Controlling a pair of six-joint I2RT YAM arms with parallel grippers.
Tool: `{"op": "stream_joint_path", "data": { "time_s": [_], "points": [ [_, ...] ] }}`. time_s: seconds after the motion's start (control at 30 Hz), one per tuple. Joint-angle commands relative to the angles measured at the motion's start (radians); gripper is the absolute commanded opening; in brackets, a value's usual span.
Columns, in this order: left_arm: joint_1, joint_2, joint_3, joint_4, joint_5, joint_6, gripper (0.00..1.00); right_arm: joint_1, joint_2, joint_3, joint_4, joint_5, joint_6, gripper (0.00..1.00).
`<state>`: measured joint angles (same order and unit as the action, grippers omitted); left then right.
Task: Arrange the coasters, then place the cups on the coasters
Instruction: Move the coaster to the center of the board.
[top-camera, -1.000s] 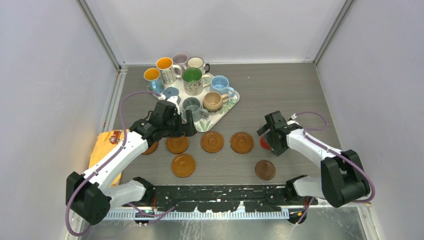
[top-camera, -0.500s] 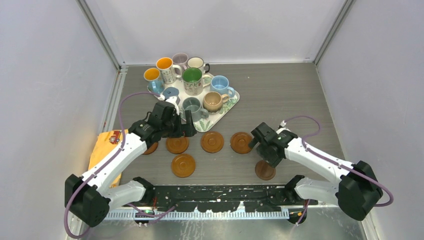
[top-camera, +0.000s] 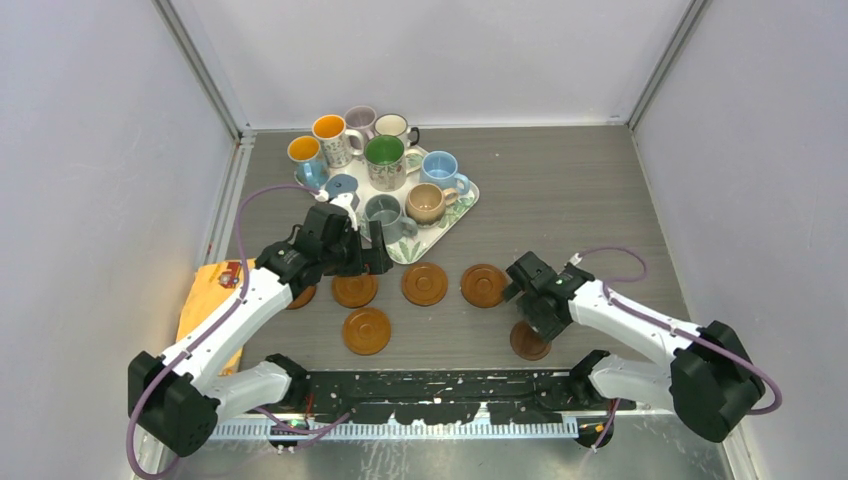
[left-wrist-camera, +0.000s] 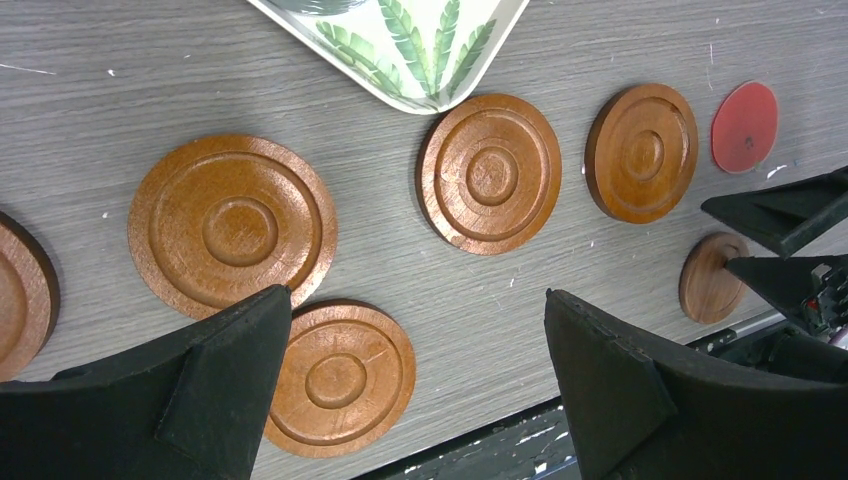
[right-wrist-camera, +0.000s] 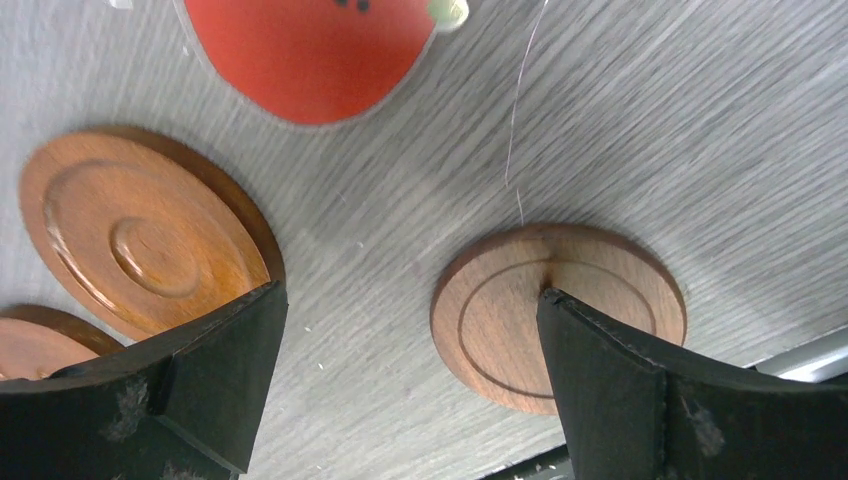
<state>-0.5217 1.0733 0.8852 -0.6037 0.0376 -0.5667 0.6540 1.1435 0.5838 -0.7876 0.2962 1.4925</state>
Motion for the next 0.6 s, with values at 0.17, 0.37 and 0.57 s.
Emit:
{"op": "stream_joint_path", "data": {
  "time_s": [0.17,0.37,0.57],
  "points": [
    [-0.001,-0.012,0.016,-0.004,-0.008,0.023,1.00,-0.265,-0.064,-0.073,0.056,0.059,-0.093,1.00],
    [-0.001,-0.009,0.034,-0.020,-0.008,0.034,1.00,-0.460,-0.024,-0.029,0.084,0.075,-0.212,1.00],
    [-0.001,-0.016,0.045,-0.036,0.002,0.046,1.00,-0.653,0.074,0.029,0.155,0.051,-0.326,1.00]
  ]
}}
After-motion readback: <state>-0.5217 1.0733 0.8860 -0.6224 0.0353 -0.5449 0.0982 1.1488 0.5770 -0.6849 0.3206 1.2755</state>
